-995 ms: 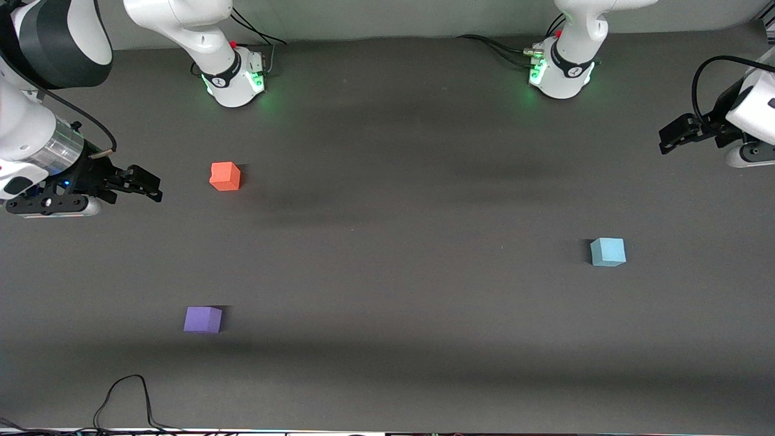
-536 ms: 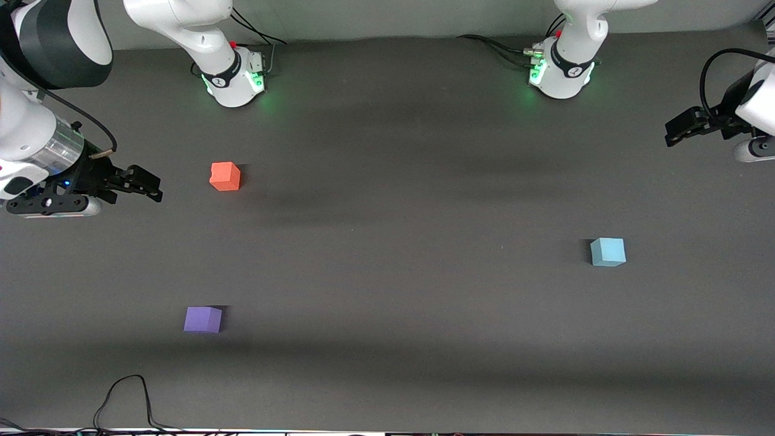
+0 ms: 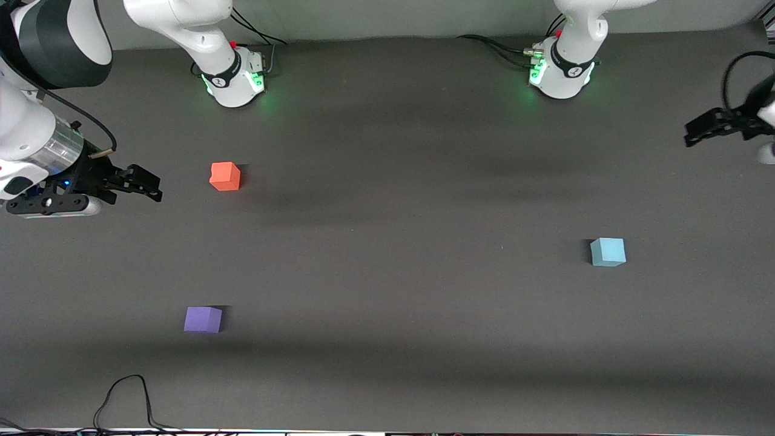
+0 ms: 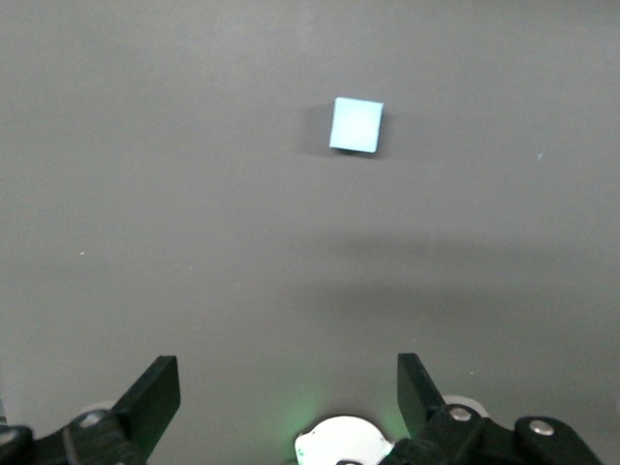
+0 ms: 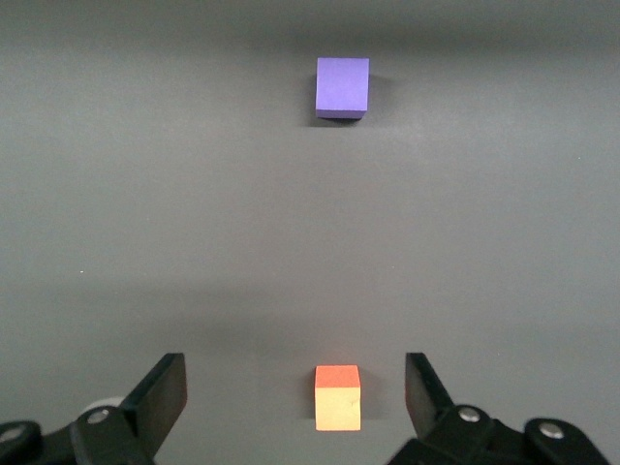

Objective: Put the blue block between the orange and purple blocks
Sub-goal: 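Reach the left gripper down toward the light blue block, then close the left gripper on the light blue block and lift it, then carry the light blue block with the left gripper to the table middle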

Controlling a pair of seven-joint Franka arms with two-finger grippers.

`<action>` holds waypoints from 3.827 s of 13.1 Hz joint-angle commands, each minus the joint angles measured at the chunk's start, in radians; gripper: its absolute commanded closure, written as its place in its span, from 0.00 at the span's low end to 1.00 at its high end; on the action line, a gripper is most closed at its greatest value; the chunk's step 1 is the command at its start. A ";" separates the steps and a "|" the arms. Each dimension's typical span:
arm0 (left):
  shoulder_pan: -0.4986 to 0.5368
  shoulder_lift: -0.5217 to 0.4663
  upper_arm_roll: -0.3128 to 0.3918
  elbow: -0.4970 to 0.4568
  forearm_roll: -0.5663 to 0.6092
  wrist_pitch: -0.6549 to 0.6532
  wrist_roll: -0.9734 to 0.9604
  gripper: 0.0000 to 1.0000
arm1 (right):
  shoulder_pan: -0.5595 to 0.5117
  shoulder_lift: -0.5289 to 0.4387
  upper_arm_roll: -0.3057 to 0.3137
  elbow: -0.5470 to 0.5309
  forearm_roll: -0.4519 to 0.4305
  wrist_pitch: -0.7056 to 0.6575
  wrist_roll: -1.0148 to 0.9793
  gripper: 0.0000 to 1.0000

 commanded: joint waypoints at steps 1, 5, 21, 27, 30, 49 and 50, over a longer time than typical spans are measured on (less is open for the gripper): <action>0.007 0.001 -0.010 -0.037 -0.012 0.006 0.016 0.00 | 0.005 -0.013 -0.008 -0.009 0.027 0.011 -0.029 0.00; -0.004 0.053 -0.011 -0.135 -0.024 0.163 0.017 0.00 | 0.005 -0.015 -0.009 -0.009 0.025 0.011 -0.029 0.00; -0.030 0.638 -0.044 -0.157 -0.043 0.737 0.004 0.01 | 0.005 -0.013 -0.009 -0.010 0.028 0.014 -0.029 0.00; -0.030 0.643 -0.044 -0.155 -0.044 0.732 0.002 0.64 | 0.008 -0.004 -0.005 -0.010 0.045 0.024 -0.023 0.00; -0.029 0.557 -0.042 -0.159 -0.034 0.644 0.001 0.64 | 0.008 -0.002 -0.003 -0.010 0.045 0.037 -0.024 0.00; -0.370 0.418 -0.412 0.287 -0.138 0.198 -1.142 0.60 | 0.007 0.005 -0.006 -0.069 0.047 0.107 -0.029 0.00; -0.459 0.498 -0.410 0.323 -0.070 0.251 -1.239 0.60 | 0.007 0.005 -0.006 -0.070 0.045 0.109 -0.029 0.00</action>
